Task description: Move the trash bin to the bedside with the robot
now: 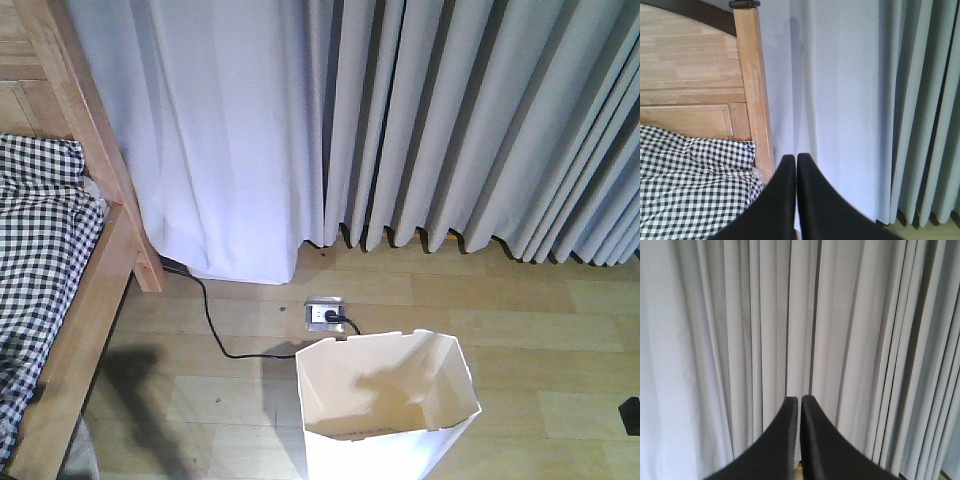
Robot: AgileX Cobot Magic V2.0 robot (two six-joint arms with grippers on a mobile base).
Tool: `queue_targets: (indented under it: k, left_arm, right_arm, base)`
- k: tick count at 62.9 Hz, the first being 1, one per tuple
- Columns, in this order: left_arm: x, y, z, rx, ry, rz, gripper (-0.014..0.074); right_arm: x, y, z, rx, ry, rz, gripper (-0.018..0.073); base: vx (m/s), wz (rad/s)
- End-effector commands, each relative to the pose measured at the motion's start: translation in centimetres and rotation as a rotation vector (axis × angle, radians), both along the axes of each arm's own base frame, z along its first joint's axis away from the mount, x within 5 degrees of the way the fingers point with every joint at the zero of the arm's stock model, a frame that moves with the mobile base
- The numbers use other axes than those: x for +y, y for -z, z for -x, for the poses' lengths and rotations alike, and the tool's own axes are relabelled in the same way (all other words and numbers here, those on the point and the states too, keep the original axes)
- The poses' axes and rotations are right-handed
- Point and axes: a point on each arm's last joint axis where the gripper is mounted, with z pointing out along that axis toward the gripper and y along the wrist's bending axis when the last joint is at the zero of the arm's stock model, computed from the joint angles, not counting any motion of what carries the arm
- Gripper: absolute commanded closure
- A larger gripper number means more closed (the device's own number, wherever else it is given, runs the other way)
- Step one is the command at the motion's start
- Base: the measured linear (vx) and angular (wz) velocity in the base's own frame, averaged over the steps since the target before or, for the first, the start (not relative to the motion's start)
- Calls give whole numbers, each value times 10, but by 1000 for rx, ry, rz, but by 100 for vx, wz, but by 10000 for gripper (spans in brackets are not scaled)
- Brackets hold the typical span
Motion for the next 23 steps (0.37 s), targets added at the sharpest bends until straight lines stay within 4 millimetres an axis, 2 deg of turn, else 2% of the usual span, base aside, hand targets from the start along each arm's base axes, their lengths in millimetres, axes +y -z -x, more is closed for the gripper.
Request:
queue_targets:
  k: [1, 23]
  left_arm:
    - [-1, -15, 1, -101, 7, -2, 603]
    - [-1, -15, 1, -101, 7, -2, 603]
  right_arm:
    - [0, 0, 0, -68, 7, 15, 568]
    - [0, 0, 0, -68, 7, 15, 568]
  base:
    - [0, 0]
    - [0, 0]
